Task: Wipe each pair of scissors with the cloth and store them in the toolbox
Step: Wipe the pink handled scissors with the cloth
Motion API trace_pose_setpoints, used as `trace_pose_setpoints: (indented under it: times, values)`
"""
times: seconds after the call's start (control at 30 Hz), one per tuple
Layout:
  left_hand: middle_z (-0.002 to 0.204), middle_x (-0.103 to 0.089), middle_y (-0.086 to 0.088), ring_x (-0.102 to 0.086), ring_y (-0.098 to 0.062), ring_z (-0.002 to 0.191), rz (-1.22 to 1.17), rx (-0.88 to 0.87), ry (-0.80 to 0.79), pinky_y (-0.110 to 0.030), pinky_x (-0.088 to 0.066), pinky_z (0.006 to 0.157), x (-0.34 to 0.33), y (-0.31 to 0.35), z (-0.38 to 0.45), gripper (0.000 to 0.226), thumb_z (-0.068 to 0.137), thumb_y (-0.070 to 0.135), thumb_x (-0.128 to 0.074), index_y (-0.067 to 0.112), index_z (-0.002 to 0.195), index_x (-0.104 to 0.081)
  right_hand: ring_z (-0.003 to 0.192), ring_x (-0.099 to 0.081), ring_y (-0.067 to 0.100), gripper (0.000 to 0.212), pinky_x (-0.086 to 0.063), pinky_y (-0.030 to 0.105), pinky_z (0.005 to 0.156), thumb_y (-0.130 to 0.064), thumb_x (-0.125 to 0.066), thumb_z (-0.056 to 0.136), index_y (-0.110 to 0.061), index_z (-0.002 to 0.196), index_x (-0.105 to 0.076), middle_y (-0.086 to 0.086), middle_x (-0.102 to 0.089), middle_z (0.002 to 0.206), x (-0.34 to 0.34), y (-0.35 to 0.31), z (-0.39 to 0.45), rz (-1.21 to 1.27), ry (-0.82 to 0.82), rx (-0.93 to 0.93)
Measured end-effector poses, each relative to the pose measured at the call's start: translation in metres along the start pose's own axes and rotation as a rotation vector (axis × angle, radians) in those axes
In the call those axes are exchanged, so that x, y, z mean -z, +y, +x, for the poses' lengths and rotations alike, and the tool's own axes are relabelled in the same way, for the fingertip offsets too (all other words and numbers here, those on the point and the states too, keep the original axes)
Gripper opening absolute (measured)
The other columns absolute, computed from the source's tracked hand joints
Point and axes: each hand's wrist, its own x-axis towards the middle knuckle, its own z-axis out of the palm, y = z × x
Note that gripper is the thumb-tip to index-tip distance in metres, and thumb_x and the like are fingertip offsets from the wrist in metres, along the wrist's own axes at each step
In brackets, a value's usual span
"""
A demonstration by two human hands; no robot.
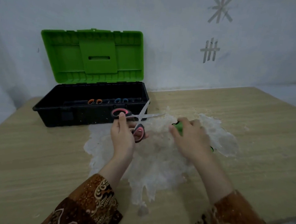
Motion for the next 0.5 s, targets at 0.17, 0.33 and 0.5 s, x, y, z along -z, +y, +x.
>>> trace_pose_setpoints:
  times: [0.17,0.33,0.5]
  values:
    - [0.091,-0.062,-0.027,-0.063,-0.035,0.062,0.043,-0.030,-0.050,-0.027,-0.052,0.043,0.008,0.000,0.016,0.024,0.104,0.034,-0.037,0.018,0.096,-0.053,0.116,-0.048,0.035,0.051,-0.033,0.045,0.099,-0.047,-0.040,0.097,-0.020,0.139,-0.031,0.015,-0.045,0.131,-0.008,0.014,0.046,-0.428,-0.186,-0.111]
    - [0.070,-0.068,-0.017,-0.067,-0.028,0.057,-0.043,0.046,-0.039,-0.030,-0.056,0.053,0.017,-0.005,0.026,0.026,0.104,0.028,-0.037,0.010,0.099,-0.055,0.065,-0.042,0.021,0.034,-0.031,0.028,0.059,-0.013,-0.043,0.097,-0.013,0.129,-0.032,0.010,-0.043,0.099,-0.028,0.019,0.038,-0.394,0.052,0.049]
    - [0.063,-0.064,-0.007,-0.061,-0.027,0.058,-0.064,0.088,-0.005,-0.038,-0.052,0.063,0.019,-0.008,0.028,0.025,0.102,0.031,-0.041,0.013,0.097,-0.058,0.067,-0.042,0.014,0.037,-0.032,0.026,0.055,-0.025,-0.047,0.098,-0.021,0.134,-0.039,0.009,-0.046,0.104,-0.016,0.014,0.038,0.188,0.294,0.237]
